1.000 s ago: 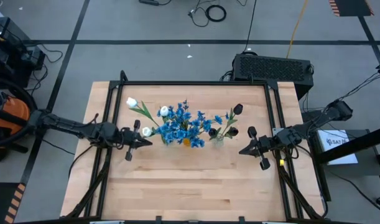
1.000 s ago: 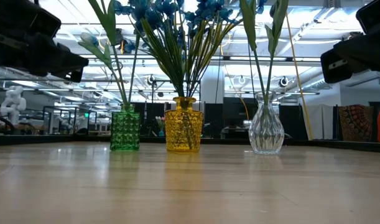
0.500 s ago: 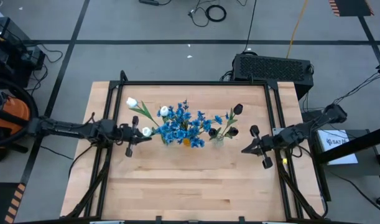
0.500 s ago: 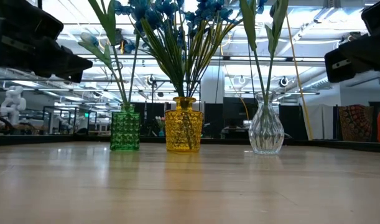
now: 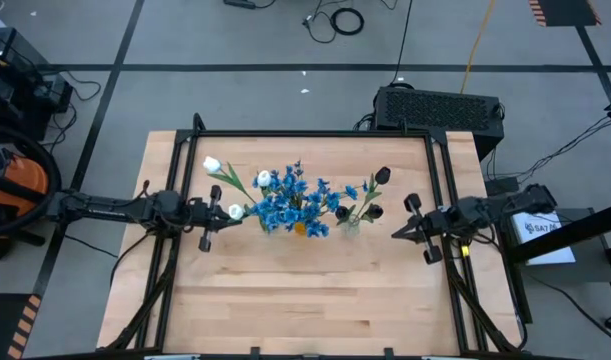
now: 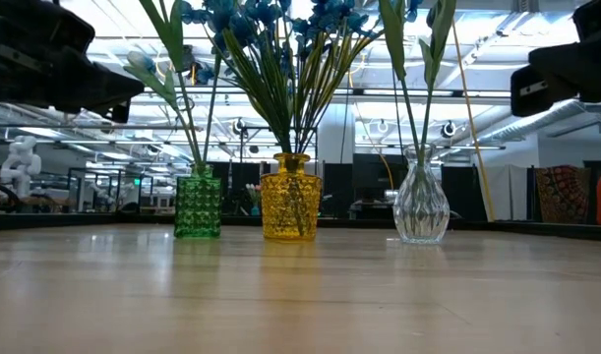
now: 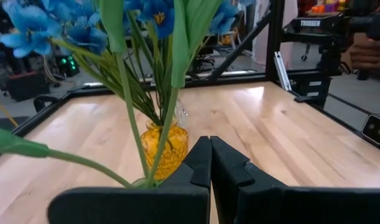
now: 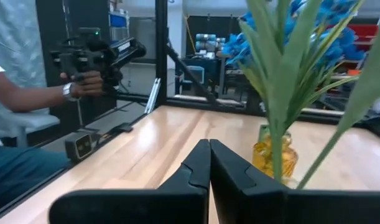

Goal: Sort flowers into vase by color
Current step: Return to Home Position

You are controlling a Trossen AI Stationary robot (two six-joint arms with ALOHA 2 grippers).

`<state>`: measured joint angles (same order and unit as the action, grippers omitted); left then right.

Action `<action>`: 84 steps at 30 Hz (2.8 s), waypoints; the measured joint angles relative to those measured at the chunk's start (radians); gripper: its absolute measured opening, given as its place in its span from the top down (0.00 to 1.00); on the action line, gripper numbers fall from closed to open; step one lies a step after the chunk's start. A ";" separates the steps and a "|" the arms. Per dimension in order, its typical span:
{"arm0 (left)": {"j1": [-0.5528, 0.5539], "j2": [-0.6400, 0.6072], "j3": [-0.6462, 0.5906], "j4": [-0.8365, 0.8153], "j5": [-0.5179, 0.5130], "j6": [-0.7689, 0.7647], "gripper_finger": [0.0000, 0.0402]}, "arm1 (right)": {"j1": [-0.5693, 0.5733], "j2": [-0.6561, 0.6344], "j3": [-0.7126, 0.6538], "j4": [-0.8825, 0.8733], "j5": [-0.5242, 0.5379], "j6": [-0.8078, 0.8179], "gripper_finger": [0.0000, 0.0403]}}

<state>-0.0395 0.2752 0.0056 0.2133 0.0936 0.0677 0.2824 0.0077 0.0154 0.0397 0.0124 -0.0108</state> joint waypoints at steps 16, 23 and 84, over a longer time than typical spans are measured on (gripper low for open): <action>0.000 -0.002 0.000 0.032 0.000 0.044 0.99 | -0.267 0.000 0.000 0.023 -0.150 -0.015 1.00; 0.000 -0.002 0.000 0.028 0.000 0.043 0.99 | -0.289 0.009 0.000 -0.005 -0.143 0.053 1.00; 0.092 -0.249 -0.002 -0.198 -0.083 0.009 1.00 | -0.287 0.013 0.000 -0.014 -0.088 0.077 1.00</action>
<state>0.0528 0.0257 0.0040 0.0154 0.0106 0.0765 -0.0048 0.0212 0.0151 0.0254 -0.0753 0.0666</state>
